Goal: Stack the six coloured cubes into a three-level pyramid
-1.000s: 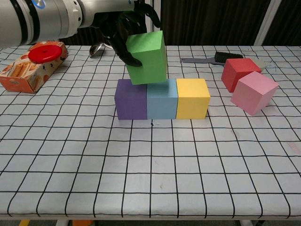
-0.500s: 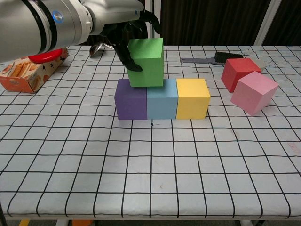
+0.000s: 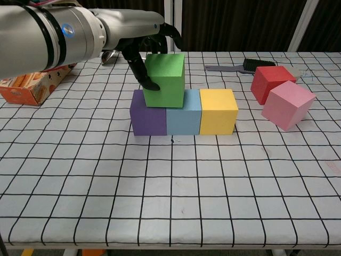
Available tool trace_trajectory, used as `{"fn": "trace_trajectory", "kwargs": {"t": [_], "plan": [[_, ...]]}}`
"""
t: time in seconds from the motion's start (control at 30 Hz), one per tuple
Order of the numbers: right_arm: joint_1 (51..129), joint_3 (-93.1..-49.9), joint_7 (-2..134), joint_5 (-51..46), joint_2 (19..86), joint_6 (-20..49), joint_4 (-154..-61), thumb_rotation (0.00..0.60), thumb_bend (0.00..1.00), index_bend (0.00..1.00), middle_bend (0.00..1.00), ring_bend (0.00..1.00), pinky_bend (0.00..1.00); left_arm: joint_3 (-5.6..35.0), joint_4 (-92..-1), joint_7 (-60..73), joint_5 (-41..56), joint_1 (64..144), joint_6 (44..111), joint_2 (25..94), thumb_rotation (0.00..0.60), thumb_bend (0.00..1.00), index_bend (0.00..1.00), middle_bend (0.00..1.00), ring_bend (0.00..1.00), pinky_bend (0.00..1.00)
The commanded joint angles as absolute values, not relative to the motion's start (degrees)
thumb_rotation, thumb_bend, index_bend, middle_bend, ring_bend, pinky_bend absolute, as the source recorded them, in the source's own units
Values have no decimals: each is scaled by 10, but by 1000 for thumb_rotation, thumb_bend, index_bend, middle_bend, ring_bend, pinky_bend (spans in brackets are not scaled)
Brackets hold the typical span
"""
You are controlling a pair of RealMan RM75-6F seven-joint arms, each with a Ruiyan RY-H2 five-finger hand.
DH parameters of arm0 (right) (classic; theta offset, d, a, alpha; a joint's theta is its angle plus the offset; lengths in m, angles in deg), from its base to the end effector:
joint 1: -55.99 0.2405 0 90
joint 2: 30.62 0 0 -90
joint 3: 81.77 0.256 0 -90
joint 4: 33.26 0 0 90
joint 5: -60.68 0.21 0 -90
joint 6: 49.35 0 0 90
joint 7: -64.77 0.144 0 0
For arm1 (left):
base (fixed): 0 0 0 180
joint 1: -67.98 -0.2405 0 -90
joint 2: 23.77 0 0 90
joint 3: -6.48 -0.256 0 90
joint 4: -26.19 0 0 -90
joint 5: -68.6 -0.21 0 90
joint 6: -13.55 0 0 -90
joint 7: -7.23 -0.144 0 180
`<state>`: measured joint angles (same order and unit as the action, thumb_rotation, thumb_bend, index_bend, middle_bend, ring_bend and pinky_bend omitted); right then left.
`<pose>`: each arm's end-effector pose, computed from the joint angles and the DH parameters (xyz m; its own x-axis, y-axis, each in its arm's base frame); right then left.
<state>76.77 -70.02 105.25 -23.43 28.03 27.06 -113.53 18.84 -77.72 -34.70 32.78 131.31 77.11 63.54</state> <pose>-0.2826 -0.3048 0.2278 -0.0335 0.0540 0.9980 -0.9715 -0.2362 -0.0198 -0.0148 0.3326 -0.0138 0.5116 0.2601 0.8189 0.8069 -0.4731 -0.3538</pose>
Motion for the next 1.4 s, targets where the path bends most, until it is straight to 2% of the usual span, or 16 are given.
{"fn": "trace_trajectory", "kwargs": {"t": [0.03, 0.8, 1.0, 1.4], "plan": [[768, -700, 1056, -233, 282, 269, -1132, 600, 0, 0, 83, 0, 0, 188, -778, -347, 331, 1314, 767, 635, 600, 172, 166, 613, 270, 165], [770, -701, 1057, -231, 289, 260, -1120, 600, 0, 0, 90, 0, 0, 189, -776, -336, 340, 1321, 753, 624, 600, 144, 153, 449, 270, 148], [770, -701, 1057, -232, 289, 261, -1121, 600, 0, 0, 90, 0, 0, 186, -779, -337, 340, 1323, 749, 619, 600, 138, 153, 334, 241, 146], [769, -703, 1062, -232, 292, 259, -1114, 600, 0, 0, 90, 0, 0, 185, -781, -334, 345, 1328, 748, 619, 600, 134, 152, 247, 205, 146]]}}
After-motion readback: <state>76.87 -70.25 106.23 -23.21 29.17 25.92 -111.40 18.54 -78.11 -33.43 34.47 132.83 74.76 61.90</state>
